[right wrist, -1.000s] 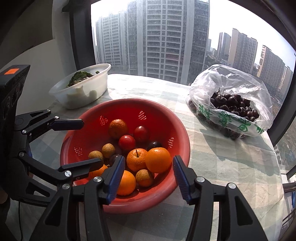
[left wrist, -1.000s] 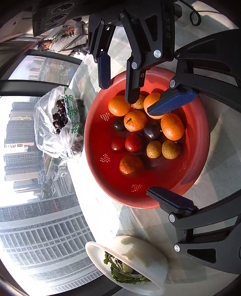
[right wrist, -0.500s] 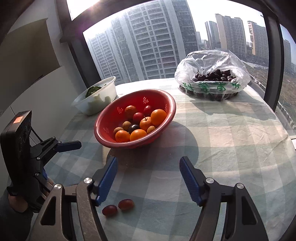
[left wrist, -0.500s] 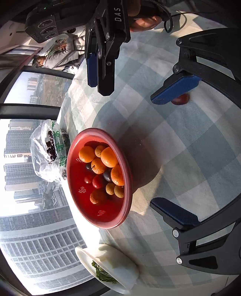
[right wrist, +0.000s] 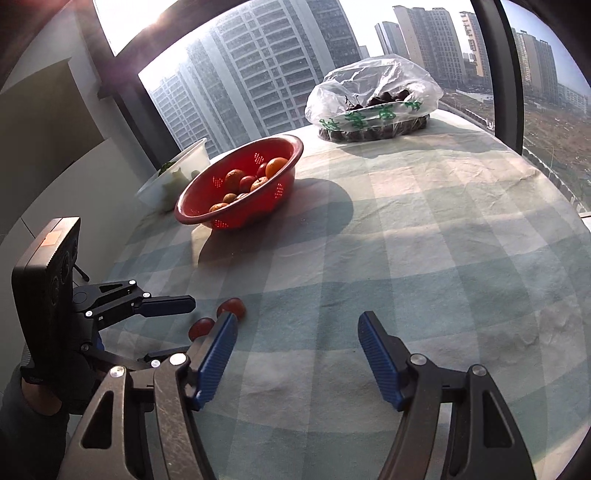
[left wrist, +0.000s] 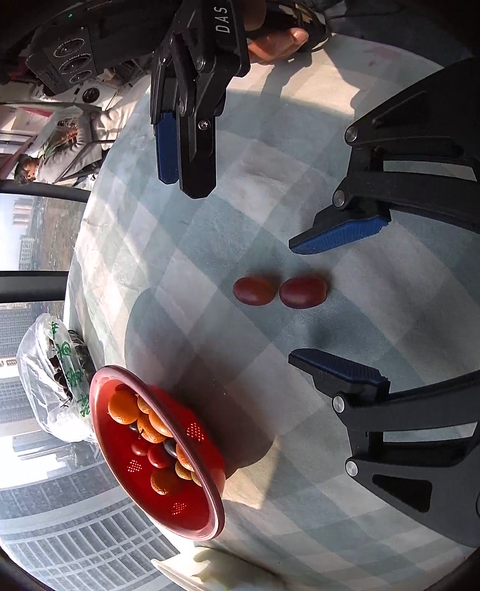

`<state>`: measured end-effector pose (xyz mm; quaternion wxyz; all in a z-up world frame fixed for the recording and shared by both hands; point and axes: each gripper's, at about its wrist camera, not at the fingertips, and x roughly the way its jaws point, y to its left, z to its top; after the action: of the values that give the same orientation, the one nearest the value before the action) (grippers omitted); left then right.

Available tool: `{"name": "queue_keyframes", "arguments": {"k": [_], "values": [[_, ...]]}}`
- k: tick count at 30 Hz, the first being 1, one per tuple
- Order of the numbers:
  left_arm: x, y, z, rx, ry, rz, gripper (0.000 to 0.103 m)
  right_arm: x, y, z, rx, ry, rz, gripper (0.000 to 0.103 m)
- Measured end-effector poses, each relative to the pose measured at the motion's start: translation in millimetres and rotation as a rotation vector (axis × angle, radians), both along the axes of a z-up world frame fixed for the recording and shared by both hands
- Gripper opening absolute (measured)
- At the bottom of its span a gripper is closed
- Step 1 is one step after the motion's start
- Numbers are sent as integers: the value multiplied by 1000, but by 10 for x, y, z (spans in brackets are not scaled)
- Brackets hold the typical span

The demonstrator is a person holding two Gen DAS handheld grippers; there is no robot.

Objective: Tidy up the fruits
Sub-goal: 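Grasp a red grape with the left gripper while the right gripper grasps the other grape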

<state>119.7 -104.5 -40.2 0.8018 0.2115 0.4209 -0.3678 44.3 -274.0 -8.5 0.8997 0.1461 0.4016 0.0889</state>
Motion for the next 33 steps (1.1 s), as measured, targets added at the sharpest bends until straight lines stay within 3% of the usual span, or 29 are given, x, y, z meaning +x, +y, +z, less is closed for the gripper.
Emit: {"name": "queue_keyframes", "arguments": {"k": [1,4,14,33], "values": [[6,-7,-3,2,1,2,51,-7,-12,-3,2,0,0,71],[25,-21,1,-7,22,1,37,-25,-14,-15,4,0,6,71],[57,-71,14,-6,48,8,23,-63,9,-23,8,0,19,69],[80,102,-5,-78,82,56,16,52,289,7,-38,11,73,69]]}}
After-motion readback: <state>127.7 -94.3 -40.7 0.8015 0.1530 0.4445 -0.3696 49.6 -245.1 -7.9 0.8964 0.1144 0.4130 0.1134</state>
